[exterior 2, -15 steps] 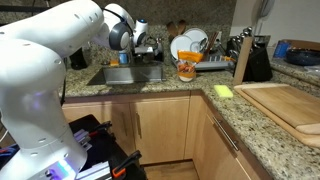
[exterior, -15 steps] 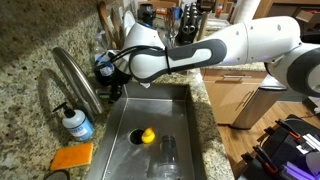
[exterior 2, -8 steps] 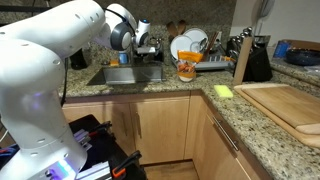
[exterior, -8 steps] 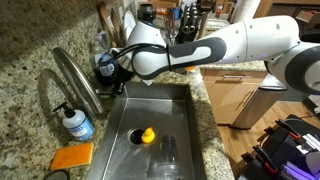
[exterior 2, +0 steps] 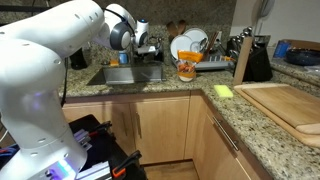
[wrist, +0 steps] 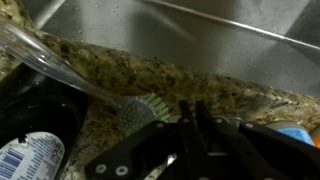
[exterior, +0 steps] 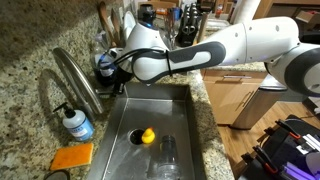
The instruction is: Open the tap
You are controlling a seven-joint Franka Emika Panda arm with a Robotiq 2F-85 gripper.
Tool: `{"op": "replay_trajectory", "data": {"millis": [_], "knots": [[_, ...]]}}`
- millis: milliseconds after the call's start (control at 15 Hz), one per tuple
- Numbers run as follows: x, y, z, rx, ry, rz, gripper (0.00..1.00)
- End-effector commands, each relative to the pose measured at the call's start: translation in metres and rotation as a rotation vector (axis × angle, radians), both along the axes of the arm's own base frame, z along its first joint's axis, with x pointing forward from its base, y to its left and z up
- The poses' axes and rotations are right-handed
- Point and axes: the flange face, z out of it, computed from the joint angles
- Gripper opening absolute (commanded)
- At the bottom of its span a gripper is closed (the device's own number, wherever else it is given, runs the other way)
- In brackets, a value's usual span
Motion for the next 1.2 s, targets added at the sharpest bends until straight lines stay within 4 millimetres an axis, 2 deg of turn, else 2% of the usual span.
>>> {"op": "replay_trajectory", "data": {"millis": [0, 333, 600, 667, 733, 800, 1000, 1133], "knots": [[-0.004, 0.002, -0.008, -0.146, -0.116, 0.056, 0.03], [0.0, 0.003, -0.013, -0.302, -0.302, 0.054, 0.03], [0.004, 0.002, 0.002, -0.258, -0.374, -0.042, 0.03], [0.002, 0.002, 0.003, -0.237, -0.334, -0.075, 0.36], [0.005, 0.002, -0.002, -0.251, -0.338, -0.039, 0.39], [0.004, 0.002, -0.002, -0.247, -0.336, -0.046, 0.19], [0.004, 0.002, -0.002, -0.247, -0.336, -0.046, 0.38], [0.004, 0.002, -0.002, -0.247, -0.335, -0.046, 0.39]]}}
